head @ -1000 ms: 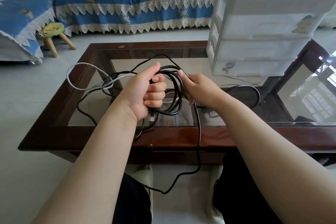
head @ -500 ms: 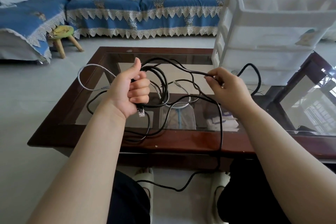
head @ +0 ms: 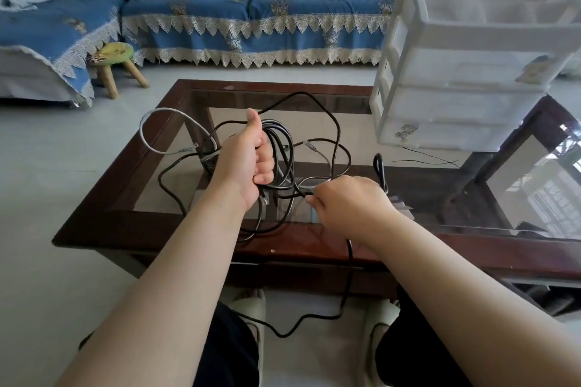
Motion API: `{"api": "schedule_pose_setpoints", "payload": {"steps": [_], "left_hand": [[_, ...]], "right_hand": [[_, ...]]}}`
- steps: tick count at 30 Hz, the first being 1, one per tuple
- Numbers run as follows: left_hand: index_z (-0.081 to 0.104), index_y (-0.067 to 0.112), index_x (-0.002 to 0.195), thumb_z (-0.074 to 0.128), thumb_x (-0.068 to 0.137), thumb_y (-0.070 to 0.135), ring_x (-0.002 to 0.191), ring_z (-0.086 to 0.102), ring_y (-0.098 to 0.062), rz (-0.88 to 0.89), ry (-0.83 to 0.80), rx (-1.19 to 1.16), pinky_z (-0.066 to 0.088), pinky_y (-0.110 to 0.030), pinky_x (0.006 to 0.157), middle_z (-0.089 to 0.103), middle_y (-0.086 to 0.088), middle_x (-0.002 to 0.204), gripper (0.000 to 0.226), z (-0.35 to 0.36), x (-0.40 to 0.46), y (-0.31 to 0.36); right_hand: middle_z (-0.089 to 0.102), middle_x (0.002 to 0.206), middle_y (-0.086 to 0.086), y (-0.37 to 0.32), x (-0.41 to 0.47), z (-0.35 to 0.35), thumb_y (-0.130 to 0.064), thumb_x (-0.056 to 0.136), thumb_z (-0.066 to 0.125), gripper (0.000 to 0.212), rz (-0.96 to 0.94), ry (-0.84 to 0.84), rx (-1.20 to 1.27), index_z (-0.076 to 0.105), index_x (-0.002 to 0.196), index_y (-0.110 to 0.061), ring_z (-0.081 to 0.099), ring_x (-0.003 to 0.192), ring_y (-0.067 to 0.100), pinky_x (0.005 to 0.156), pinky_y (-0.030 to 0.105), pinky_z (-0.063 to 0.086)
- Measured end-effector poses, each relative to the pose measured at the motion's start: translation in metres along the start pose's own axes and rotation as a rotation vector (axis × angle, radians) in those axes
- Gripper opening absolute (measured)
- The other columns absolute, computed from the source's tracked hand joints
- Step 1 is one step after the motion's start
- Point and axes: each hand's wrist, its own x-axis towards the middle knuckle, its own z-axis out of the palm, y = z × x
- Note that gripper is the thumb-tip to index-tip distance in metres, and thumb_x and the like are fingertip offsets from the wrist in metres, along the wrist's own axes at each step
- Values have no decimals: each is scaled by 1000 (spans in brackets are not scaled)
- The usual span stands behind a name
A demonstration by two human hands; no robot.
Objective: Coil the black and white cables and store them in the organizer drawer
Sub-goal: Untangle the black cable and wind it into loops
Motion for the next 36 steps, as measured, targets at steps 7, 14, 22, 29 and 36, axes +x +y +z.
{"api": "schedule_pose_setpoints", "payload": {"steps": [7,14,22,29,36], "left_hand": [[26,24,60,36,97,58,40,13,-8,68,98,107,11,-23,38,21,8,47,51,5,4,-1],[25,23,55,37,100,51,39,16,-9,199,151,158,11,-25,41,23,8,45,54,16,-2,-3],[33,30,53,40,101,44,40,24,-8,520,145,297,22,-23,43,30,13,46,51,32,-10,-21],[40,24,65,40,94,53,50,34,-17,711,230,368,31,-35,51,38,5,54,41,34,-11,-28],[44,26,68,41,92,51,50,43,-13,780,236,479,39,-33,52,44,8,55,35,42,-10,-39]], "right_hand": [[64,101,5,0,3,7,-9,87,42,31,-54,-84,30,52,116,-14,58,85,28,61,33,39],[40,61,0,1,9,9,-7,94,44,9,-19,-21,12,35,92,-10,38,48,18,40,28,25],[52,73,3,-6,9,0,-15,96,41,15,-39,-1,137,47,108,-9,55,71,30,56,33,42],[61,110,-7,-7,9,-1,-10,92,49,48,-39,-216,780,33,137,-13,69,82,15,80,30,51],[73,74,2,-7,10,-5,-12,85,55,12,-23,-210,894,60,92,-4,67,68,22,67,35,54]]}}
